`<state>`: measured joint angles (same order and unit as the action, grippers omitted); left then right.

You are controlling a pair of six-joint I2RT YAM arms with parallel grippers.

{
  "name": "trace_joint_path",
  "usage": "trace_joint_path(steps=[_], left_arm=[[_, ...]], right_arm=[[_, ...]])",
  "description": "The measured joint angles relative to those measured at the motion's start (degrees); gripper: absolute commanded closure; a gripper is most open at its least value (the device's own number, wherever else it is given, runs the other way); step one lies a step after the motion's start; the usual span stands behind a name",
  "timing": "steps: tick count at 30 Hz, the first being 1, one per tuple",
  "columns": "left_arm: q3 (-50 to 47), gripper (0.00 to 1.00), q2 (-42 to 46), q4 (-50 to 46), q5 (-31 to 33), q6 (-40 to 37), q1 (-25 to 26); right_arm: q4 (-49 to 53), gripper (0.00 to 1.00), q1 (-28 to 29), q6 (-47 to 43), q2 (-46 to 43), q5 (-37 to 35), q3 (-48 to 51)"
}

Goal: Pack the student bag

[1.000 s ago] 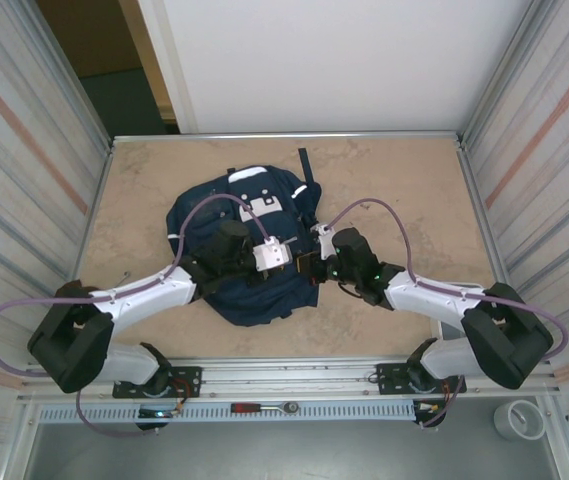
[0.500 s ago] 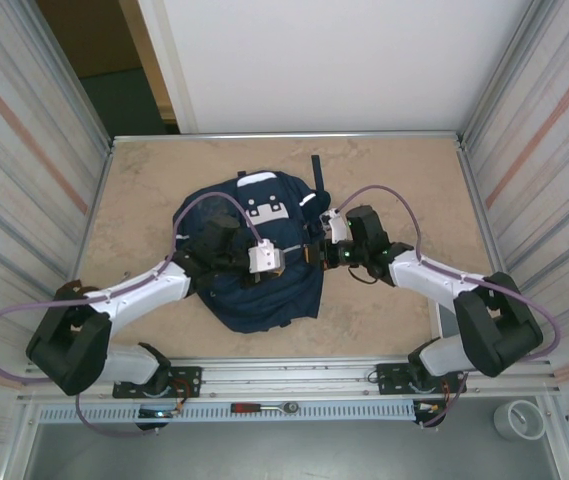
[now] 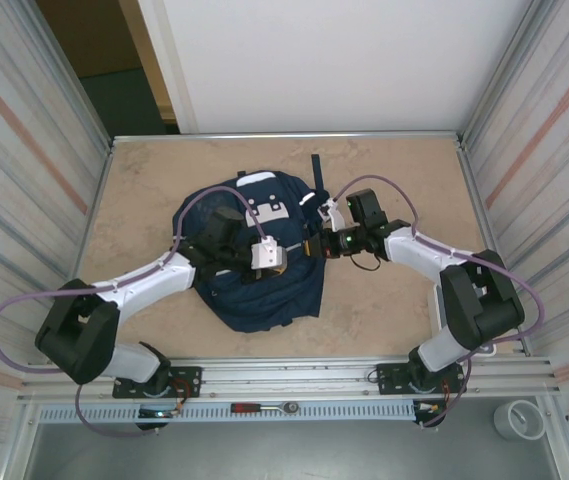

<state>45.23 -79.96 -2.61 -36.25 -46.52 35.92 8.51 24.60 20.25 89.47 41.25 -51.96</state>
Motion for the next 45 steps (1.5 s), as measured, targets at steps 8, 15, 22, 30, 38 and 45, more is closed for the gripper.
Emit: trace_joint_path(steps=[8, 15, 22, 30, 38, 45], left_arm=[[0.42, 0.93, 0.00, -0.13, -0.72, -0.92, -0.61], [0.42, 0.93, 0.00, -0.24, -0.87, -1.57, -1.51], [0.39, 0.93, 0.00, -4.57, -6.12, -2.03, -0.90], [0.39, 0.93, 0.00, -4.85, -7.67, -2.12, -0.83], [-0.04, 0.92, 0.00, -4.39, -7.82, -2.10, -0.96], [-1.60, 0.88, 0.00, -2.08, -9.18, -0.70, -1.84]], right_arm=[[11.56, 0.92, -3.26, -7.39, 6.12, 8.00, -8.52], [18.34, 0.80, -3.72, -9.25, 12.52, 10.05, -16.65], [14.73, 0.64, -6.16, -8.26, 12.66, 2.86, -18.67], [10.78, 0.54, -10.01, -2.51, 6.93, -3.08, -14.62], [4.96, 0.43, -9.81, 5.20, 11.78, -9.79, -13.42], [2.08, 0.77, -4.96, 7.45, 19.45, -9.70, -14.95]])
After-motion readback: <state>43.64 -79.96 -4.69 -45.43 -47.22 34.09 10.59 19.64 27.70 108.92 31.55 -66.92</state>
